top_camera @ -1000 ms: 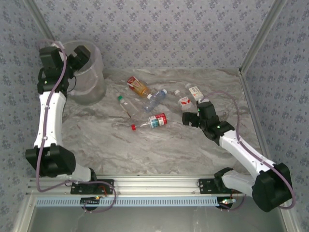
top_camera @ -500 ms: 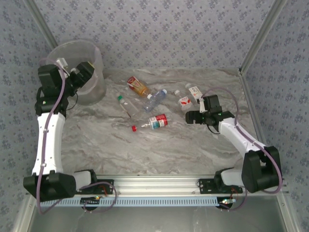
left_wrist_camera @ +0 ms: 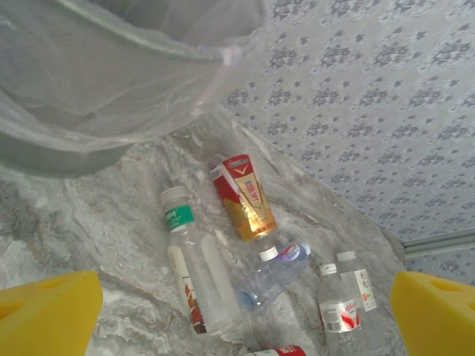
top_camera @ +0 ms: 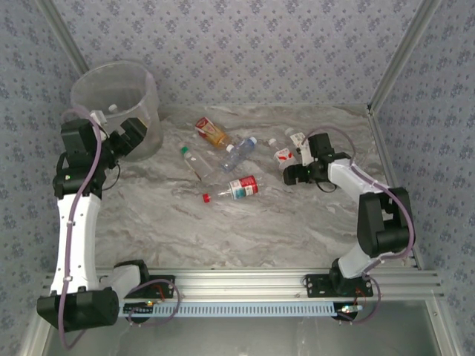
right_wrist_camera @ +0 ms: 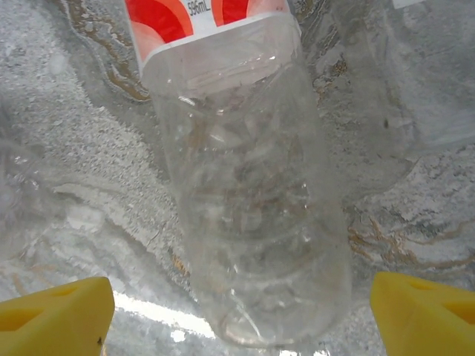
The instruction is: Put the plastic bottles in the bin
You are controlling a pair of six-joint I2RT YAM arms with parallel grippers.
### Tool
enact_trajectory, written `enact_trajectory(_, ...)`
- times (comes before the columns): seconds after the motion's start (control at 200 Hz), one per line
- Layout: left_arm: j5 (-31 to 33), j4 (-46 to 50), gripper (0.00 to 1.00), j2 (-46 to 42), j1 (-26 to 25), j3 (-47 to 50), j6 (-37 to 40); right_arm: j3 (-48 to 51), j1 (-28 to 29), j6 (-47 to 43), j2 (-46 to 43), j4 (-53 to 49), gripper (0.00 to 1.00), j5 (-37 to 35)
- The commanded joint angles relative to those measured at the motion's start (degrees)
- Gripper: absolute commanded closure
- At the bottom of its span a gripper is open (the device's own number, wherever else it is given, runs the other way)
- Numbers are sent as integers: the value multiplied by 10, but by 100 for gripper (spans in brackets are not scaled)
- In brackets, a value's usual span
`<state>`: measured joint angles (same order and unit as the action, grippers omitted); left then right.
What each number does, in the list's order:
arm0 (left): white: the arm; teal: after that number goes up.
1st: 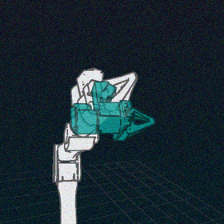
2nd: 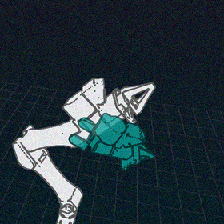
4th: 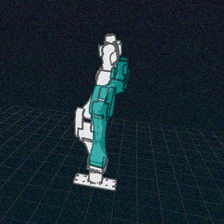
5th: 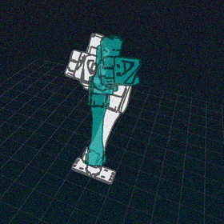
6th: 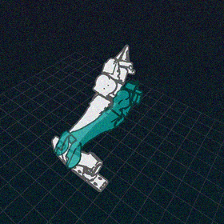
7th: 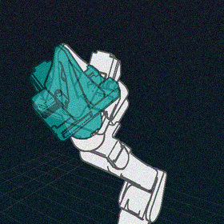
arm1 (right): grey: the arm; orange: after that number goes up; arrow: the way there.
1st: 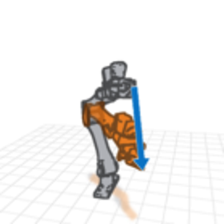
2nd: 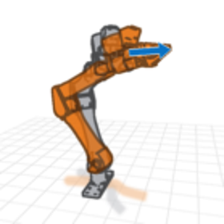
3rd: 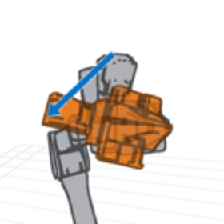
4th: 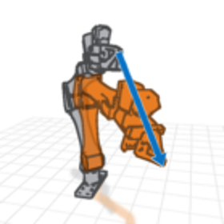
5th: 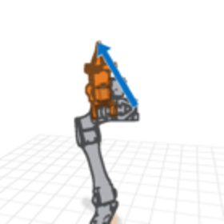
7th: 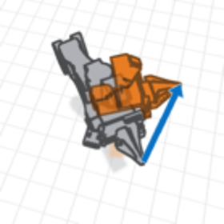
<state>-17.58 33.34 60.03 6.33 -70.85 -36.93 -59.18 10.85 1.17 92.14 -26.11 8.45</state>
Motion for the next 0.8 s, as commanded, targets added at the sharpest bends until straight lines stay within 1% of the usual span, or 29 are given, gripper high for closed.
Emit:
enact_trajectory(0.0,6,-2,1,-8,1,-1,4,-28,-3,-16,34,-26,11,-6)
enact_trajectory(0.075,7,-4,1,-8,1,2,3,-37,0,-24,53,-29,12,-3)
enact_trajectory(0.29,7,-2,1,-1,1,4,4,-64,16,-34,106,-46,12,11)
enact_trajectory(0.36,6,-4,0,1,1,4,1,-67,27,-30,116,-41,14,-3)
enact_trajectory(0.44,5,-6,0,4,1,3,-1,-77,39,-17,129,-38,12,-40)
enact_trajectory(0.635,0,-9,1,9,1,6,-6,-119,64,-9,164,-54,11,-82)
enact_trajectory(0.76,-2,-6,1,10,1,9,-3,-123,66,-8,167,-58,12,-76)
enact_trajectory(0.795,-1,-4,0,11,1,8,-1,-123,66,-7,167,-58,14,-76)
